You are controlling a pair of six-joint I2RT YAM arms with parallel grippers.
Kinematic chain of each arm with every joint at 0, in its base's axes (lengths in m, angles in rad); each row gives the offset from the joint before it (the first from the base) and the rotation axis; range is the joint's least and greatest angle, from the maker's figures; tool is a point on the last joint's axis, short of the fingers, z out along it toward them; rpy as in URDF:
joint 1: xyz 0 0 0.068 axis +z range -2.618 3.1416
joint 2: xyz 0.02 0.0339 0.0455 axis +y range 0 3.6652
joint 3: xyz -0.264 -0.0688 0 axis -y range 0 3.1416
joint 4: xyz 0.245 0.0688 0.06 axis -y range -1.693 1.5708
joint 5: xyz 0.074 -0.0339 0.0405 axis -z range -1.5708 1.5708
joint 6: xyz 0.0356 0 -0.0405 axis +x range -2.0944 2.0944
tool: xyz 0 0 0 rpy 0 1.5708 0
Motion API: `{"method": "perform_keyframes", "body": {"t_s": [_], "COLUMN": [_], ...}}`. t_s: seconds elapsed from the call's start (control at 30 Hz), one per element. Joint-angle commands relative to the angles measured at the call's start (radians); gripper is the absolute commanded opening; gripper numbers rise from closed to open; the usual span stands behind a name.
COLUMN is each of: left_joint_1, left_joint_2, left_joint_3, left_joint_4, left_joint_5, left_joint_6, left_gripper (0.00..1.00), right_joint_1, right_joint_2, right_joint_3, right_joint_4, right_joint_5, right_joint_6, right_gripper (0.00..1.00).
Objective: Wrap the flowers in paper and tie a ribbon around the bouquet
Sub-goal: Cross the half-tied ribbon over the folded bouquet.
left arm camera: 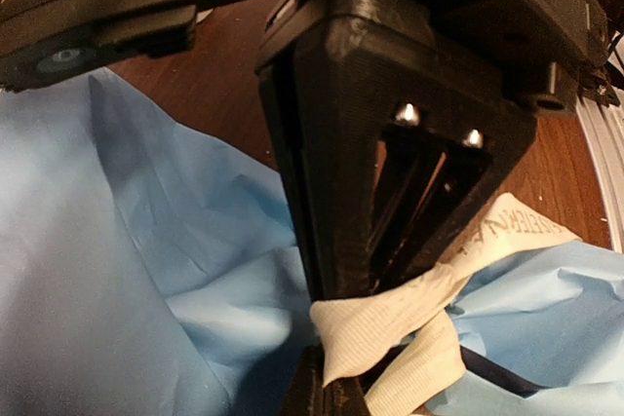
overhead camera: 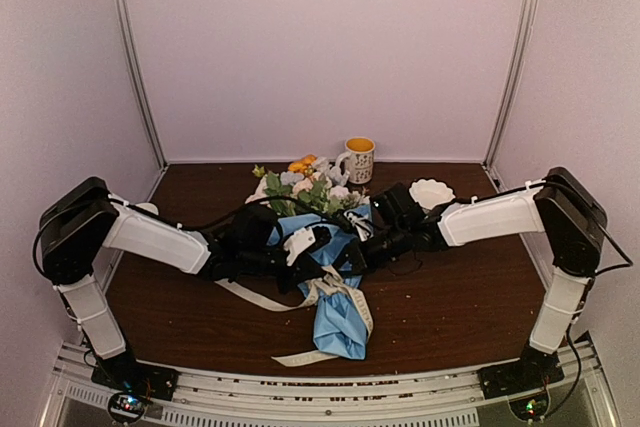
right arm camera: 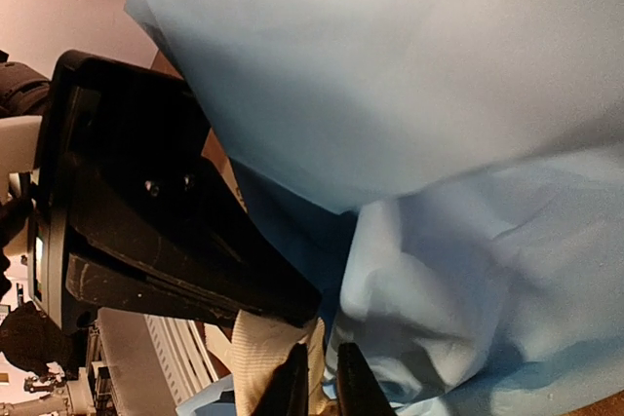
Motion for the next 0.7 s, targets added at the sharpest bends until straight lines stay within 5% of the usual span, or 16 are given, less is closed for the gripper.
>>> {"method": "perform_keyframes", "body": {"t_s": [0.0,0.4,0.67], "left_joint_1": [0.0,0.0,0.0], "left_joint_2": [-0.019,-0.015,-0.013], "left_joint_3": [0.003,0.012,0.014], "left_joint_4": [0.059,0.038,0.035], "left_joint_5": [-0.008,-0.006,-0.007], "left_joint_6": [-0.004,-0.002,-0.004], "left_gripper": [0.0,0.0,0.0], "right_joint_1": [0.001,0.009,0.021], "right_joint_2": [0.008,0.022,0.022], "right_joint_3": [-0.001,0.013,0.02], "right_joint_4": [0.033,0.032,0.033], "right_joint_5": [-0.075,-0.063,-0.039], "right_joint_6": [-0.029,-0.018,-0.012], "right_gripper": [0.13,0.28,0.25]}}
